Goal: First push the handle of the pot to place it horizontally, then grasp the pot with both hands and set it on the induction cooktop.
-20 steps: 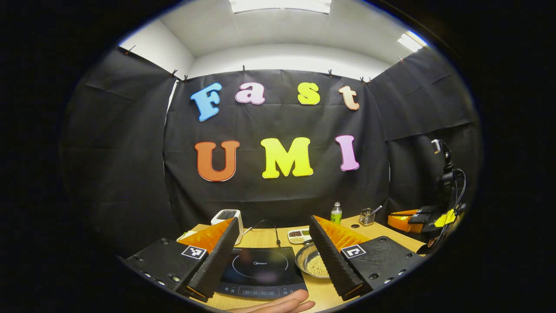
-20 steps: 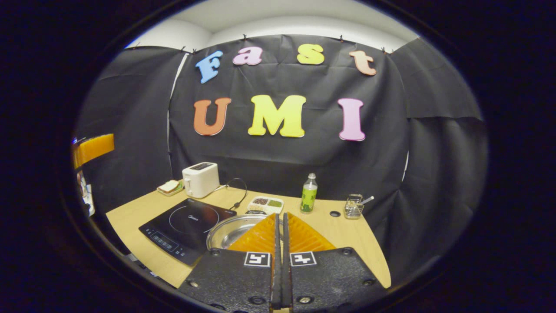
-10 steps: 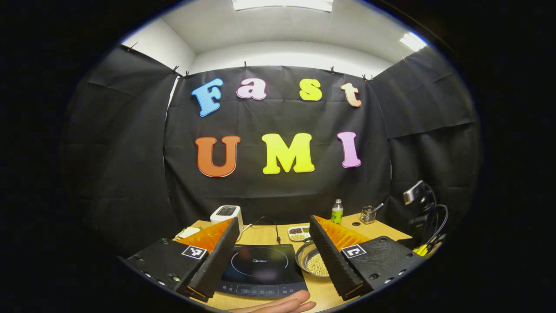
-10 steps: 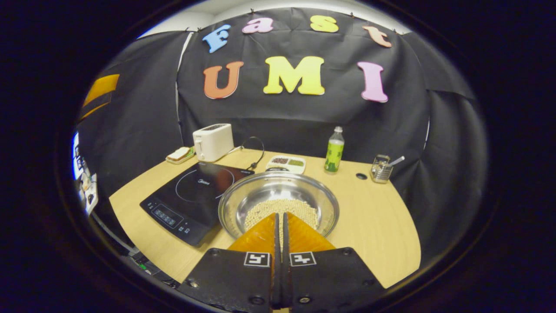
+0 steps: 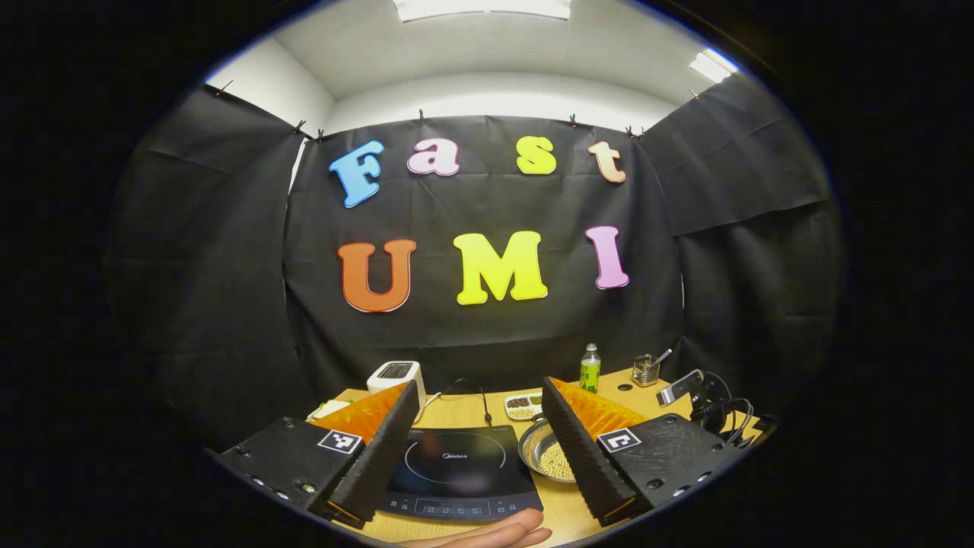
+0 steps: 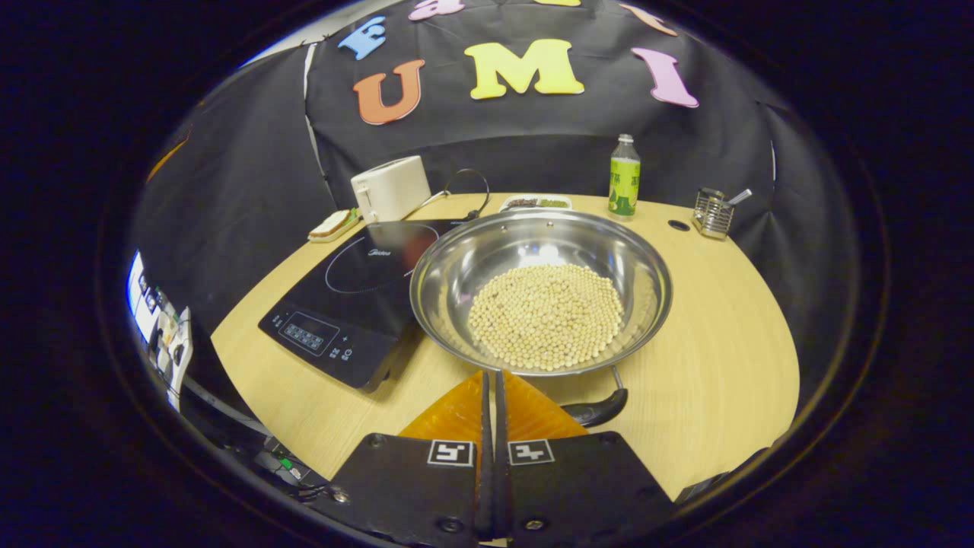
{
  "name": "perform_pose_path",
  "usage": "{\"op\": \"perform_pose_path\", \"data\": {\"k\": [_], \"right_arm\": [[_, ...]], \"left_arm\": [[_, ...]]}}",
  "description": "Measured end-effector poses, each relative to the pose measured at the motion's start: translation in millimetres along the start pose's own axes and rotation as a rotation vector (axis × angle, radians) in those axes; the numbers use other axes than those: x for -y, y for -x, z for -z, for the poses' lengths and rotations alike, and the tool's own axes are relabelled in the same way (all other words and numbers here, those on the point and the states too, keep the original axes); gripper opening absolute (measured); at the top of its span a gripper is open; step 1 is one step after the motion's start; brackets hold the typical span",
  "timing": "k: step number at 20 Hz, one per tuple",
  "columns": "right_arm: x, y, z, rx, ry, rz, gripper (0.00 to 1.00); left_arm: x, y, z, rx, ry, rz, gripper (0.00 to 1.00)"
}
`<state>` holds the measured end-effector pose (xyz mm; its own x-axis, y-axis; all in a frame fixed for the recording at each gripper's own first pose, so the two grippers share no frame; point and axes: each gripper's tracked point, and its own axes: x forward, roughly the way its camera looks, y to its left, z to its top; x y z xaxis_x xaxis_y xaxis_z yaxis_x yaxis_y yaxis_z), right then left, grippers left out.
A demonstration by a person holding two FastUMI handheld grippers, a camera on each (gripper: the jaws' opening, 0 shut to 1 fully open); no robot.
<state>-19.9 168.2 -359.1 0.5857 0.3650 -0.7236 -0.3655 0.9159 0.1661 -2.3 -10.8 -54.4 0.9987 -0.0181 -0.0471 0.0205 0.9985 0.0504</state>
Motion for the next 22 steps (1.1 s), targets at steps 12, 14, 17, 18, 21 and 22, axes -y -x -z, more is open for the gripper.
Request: {"op": "perform_pose_path", "data": {"k": [12, 14, 17, 18, 21, 22], "right_arm": [[28, -2, 13, -0.029, 0.0, 0.036, 0.04], [38, -1, 12, -0.026, 0.013, 0.051, 0.04], [49, -2, 12, -0.027, 0.005, 0.049, 0.04], [52, -2, 10, -0.029, -0.001, 0.044, 0.01], [63, -2, 10, -0.036, -0.002, 0.041, 0.04], [67, -3, 8, -0.041, 0.002, 0.041, 0.01]], "left_arm": [[3, -3, 11, -0.023, 0.017, 0.004, 0.97], [3, -5, 13, -0.025, 0.028, 0.006, 0.97], [3, -9, 16, -0.031, 0.013, 0.002, 0.97], [3, -10, 16, -0.026, 0.006, -0.002, 0.97], [6, -16, 15, -0.015, 0.006, -0.002, 0.96], [9, -17, 16, -0.015, 0.008, 0.002, 0.97]]}}
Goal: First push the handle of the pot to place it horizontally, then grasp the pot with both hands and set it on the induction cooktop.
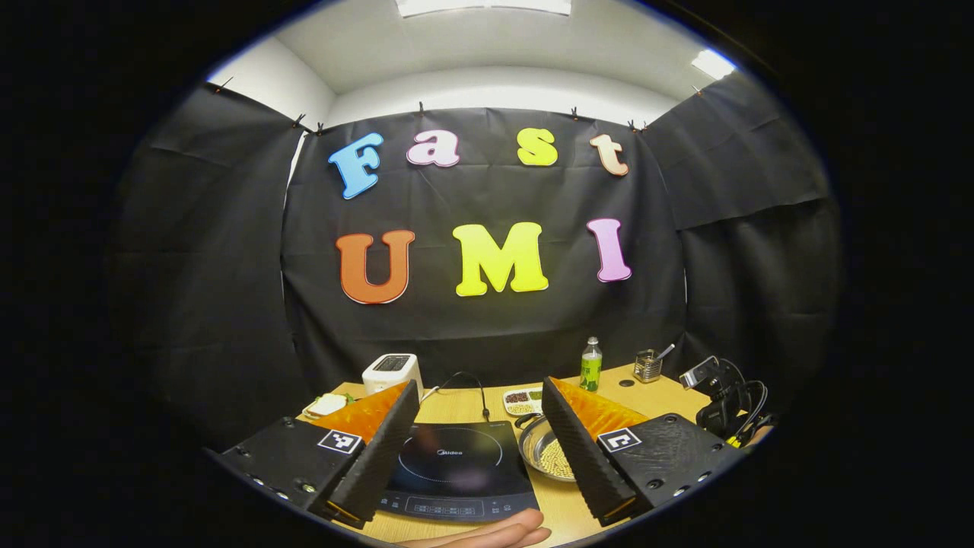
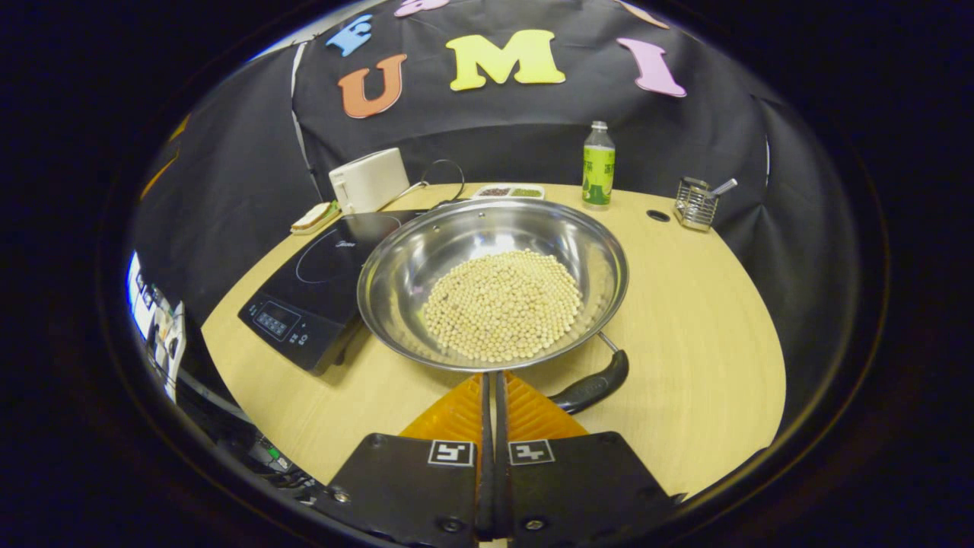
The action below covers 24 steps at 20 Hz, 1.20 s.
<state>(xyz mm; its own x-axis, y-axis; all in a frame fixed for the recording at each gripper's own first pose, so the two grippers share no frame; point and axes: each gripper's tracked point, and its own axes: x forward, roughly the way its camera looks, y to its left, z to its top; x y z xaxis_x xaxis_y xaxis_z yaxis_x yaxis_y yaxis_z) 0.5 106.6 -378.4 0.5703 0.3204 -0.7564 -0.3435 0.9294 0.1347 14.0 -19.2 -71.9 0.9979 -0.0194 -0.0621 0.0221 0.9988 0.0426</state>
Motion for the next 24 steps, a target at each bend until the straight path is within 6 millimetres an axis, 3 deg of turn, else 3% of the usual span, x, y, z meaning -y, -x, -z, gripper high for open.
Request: {"op": "perform_pose_path", "data": {"k": [9, 17, 21, 24], "right_arm": [[37, -12, -9, -0.042, 0.045, 0.005, 0.04], [83, -23, -31, -0.039, 0.067, 0.045, 0.04], [100, -31, -42, -0.022, 0.101, 0.06, 0.0], [112, -37, -49, -0.015, 0.095, 0.061, 0.04]], "left_arm": [[10, -32, 1, -0.003, 0.027, -0.014, 0.97], [-9, -48, -11, 0.047, 0.036, -0.057, 0.96], [-11, -60, 4, 0.003, 0.041, -0.05, 0.96], [-16, -75, 13, -0.024, 0.044, -0.065, 0.96]]}}
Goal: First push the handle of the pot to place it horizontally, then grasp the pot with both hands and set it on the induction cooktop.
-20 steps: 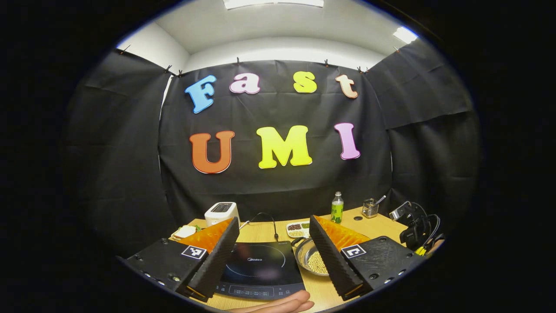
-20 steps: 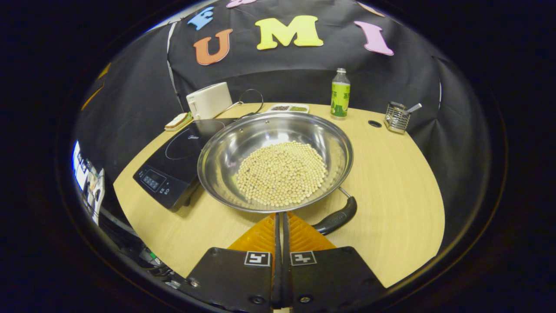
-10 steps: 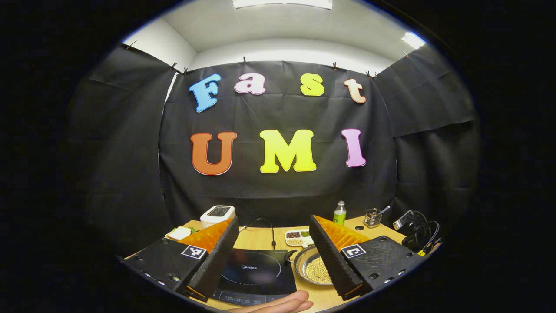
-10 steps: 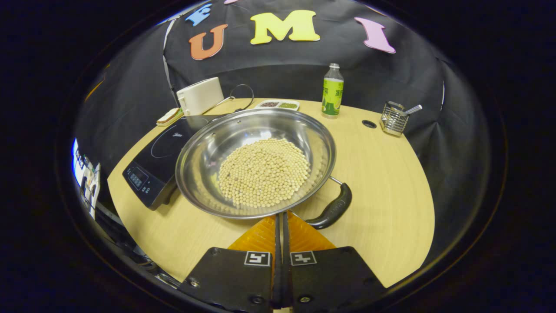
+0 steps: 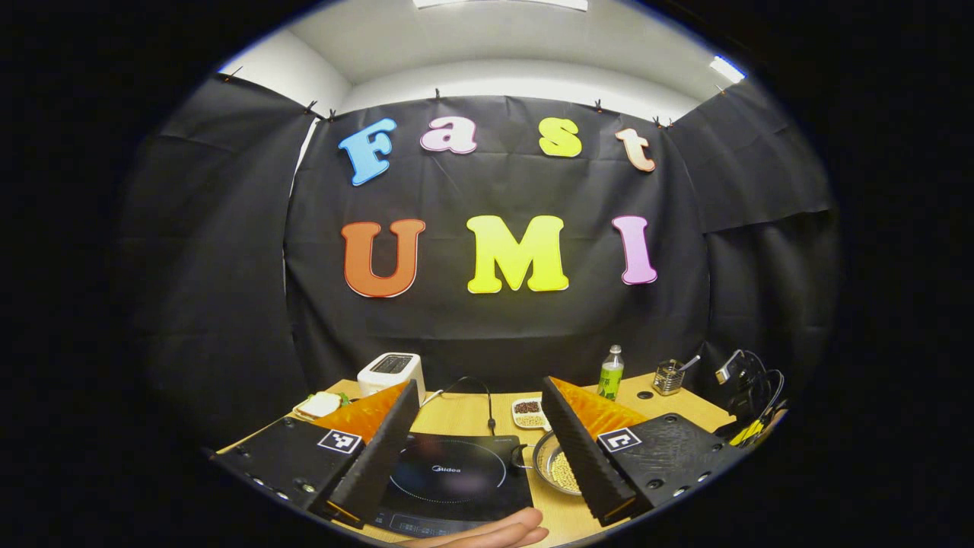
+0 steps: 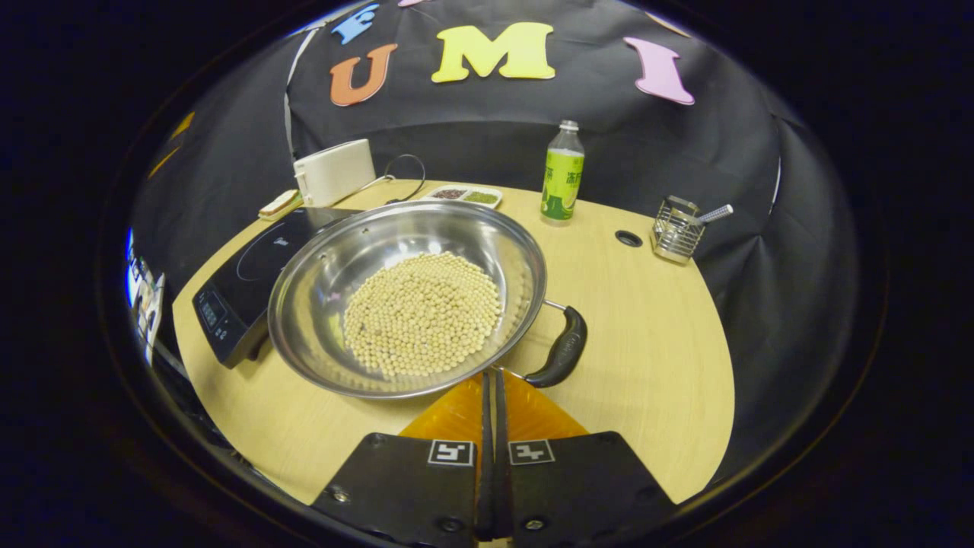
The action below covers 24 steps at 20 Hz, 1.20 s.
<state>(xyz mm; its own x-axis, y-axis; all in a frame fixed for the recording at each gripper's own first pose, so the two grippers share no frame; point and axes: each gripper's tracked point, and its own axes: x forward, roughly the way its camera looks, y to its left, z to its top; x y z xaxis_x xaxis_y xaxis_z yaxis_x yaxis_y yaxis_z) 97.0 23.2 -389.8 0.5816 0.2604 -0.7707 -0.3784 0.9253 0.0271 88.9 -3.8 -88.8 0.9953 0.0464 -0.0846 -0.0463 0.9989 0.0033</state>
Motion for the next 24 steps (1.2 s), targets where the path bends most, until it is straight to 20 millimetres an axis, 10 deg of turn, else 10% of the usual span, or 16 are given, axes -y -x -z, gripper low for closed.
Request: {"op": "perform_pose_path", "data": {"k": [8, 17, 20, 24], "right_arm": [[21, -14, -15, 0.024, -0.028, 0.017, 0.04], [40, -2, -32, 0.11, -0.065, 0.071, 0.04], [44, 0, -41, 0.139, -0.044, 0.094, 0.14], [52, -2, -52, 0.189, -0.053, 0.149, 0.54]], "left_arm": [[3, -42, 33, -0.087, 0.045, 0.004, 0.97], [29, -82, 119, -0.312, 0.066, 0.069, 0.96], [34, -90, 139, -0.367, 0.057, 0.083, 0.96], [47, -97, 164, -0.442, 0.07, 0.121, 0.96]]}}
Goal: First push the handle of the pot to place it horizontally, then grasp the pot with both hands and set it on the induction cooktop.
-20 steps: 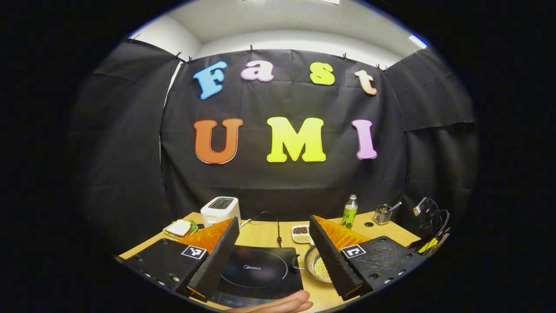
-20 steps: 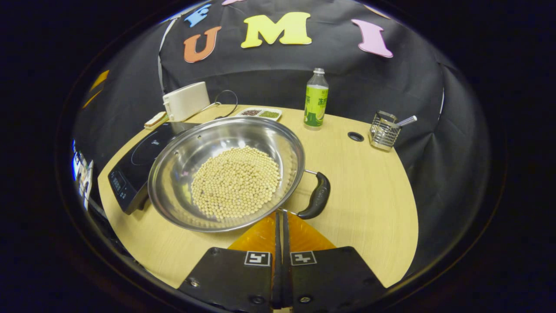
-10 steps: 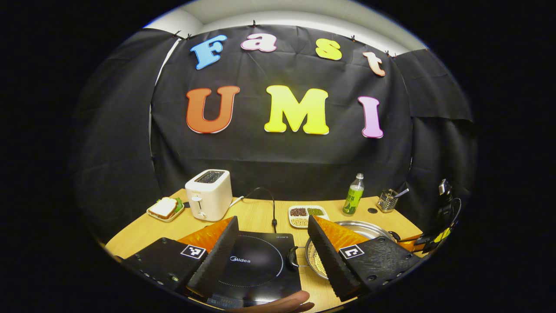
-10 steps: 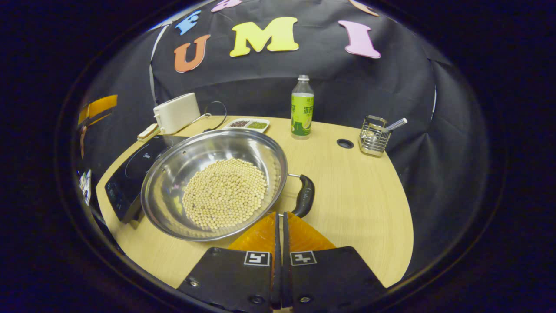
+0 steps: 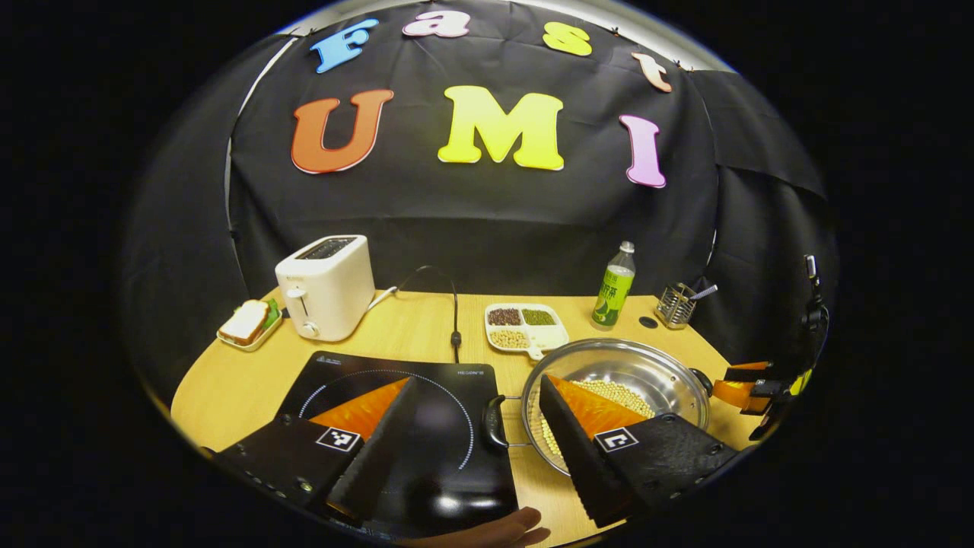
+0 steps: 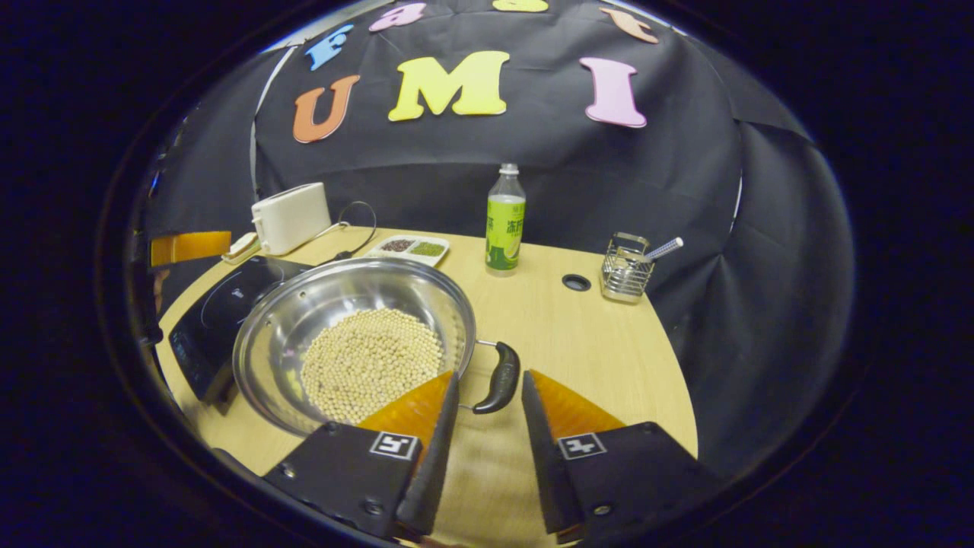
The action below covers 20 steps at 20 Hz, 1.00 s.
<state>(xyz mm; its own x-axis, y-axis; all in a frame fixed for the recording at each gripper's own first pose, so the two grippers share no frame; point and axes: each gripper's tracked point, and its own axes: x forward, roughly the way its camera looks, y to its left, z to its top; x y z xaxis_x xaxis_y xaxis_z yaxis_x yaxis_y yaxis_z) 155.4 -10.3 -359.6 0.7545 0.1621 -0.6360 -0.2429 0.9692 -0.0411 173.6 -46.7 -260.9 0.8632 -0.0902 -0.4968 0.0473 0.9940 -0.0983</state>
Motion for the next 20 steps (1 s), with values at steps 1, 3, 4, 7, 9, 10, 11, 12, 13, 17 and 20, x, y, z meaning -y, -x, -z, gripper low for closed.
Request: {"op": "perform_pose_path", "data": {"k": [1, 3, 4, 7, 9, 10, 11, 12, 13, 17, 20], "right_arm": [[1, -3, -3, 0.007, -0.005, 0.013, 0.64], [0, -9, -4, 0.009, -0.022, 0.025, 0.8], [0, -12, -5, 0.011, -0.034, 0.039, 0.8], [-7, -21, -8, 0.006, -0.07, 0.055, 0.8], [-10, -30, -6, -0.008, -0.097, 0.062, 0.8], [-9, -35, -3, -0.016, -0.111, 0.071, 0.8], [-6, -42, 0, -0.027, -0.124, 0.082, 0.78], [-4, -47, 4, -0.038, -0.136, 0.091, 0.78], [-3, -50, 7, -0.041, -0.15, 0.088, 0.78], [-2, -58, 9, -0.032, -0.178, 0.08, 0.81], [-2, -63, 8, -0.029, -0.18, 0.074, 0.84]], "left_arm": [[1, -5, 6, -0.018, -0.004, 0.002, 0.95], [2, -14, 16, -0.055, -0.011, 0.003, 0.96], [4, -19, 21, -0.069, -0.009, 0.006, 0.95], [7, -32, 31, -0.113, 0.006, 0.004, 0.95], [7, -40, 38, -0.137, 0.002, 0.001, 0.95], [6, -43, 41, -0.151, -0.005, -0.001, 0.96], [7, -46, 44, -0.165, -0.008, 0.0, 0.96], [9, -49, 48, -0.182, -0.005, 0.004, 0.96], [10, -52, 52, -0.196, -0.002, 0.007, 0.96], [14, -61, 65, -0.242, -0.023, 0.011, 0.96], [17, -66, 69, -0.269, -0.023, 0.015, 0.96]]}}
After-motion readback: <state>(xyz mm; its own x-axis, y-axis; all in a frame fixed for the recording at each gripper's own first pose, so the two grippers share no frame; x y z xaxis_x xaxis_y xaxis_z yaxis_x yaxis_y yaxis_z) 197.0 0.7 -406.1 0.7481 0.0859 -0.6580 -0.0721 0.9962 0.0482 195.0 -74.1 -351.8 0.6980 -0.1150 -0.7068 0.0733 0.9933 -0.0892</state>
